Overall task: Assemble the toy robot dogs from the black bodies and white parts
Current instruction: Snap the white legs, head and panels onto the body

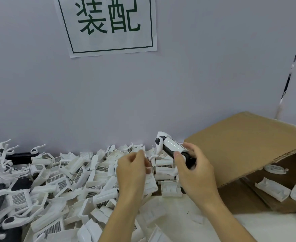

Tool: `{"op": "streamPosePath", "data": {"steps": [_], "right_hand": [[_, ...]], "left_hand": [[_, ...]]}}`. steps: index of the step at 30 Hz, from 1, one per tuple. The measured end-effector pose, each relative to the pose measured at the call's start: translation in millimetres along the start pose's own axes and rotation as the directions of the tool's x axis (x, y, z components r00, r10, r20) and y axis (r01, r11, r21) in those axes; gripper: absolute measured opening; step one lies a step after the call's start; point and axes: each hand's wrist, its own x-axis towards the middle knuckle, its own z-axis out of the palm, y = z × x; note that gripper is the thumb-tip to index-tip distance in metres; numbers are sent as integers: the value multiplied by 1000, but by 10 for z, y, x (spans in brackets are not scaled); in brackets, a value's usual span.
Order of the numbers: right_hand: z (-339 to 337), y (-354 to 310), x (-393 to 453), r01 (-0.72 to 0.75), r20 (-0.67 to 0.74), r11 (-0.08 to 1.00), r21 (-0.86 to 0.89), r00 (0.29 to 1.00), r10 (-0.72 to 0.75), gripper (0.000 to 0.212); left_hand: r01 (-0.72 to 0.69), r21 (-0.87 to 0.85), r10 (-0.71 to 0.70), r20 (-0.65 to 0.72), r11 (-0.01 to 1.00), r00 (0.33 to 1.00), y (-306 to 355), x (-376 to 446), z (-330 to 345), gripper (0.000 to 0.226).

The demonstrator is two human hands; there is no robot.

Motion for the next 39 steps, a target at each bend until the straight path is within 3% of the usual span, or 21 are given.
{"op": "streamPosePath", "data": {"steps": [1,3,8,11,20,26,31,36,39], "right_hand": [[-33,-13,21,-14,13,999,35,1000,14,9],[-90,-38,48,-50,60,993,103,997,44,35],[-182,-97,68,-336,361,888,313,907,216,61],[-142,-126,64,-419,470,841,343,852,233,47],[-150,-135,64,-475,455,808,349,839,297,45],[-158,-95,92,-426,419,864,269,860,293,53],[-205,-107,40,-245,452,948,204,882,131,30],[-195,-136,-4,-1,438,995,96,898,-41,52],[-138,-134,-44,205,398,974,-95,905,-151,72]], "left_hand": [[-14,2,14,-53,1000,998,7,33,-49,27],[-37,-54,32,-79,998,996,22,91,-127,11],[27,-248,27,211,968,977,87,78,-172,22],[40,-230,26,275,972,961,103,55,-159,24],[67,-247,2,269,967,963,72,81,-158,20],[63,-133,-35,205,989,978,21,119,-181,19],[146,-246,-92,216,958,972,30,164,-259,19],[178,-344,-101,229,922,968,26,167,-256,24],[172,-333,-112,194,927,975,20,155,-217,19]]}}
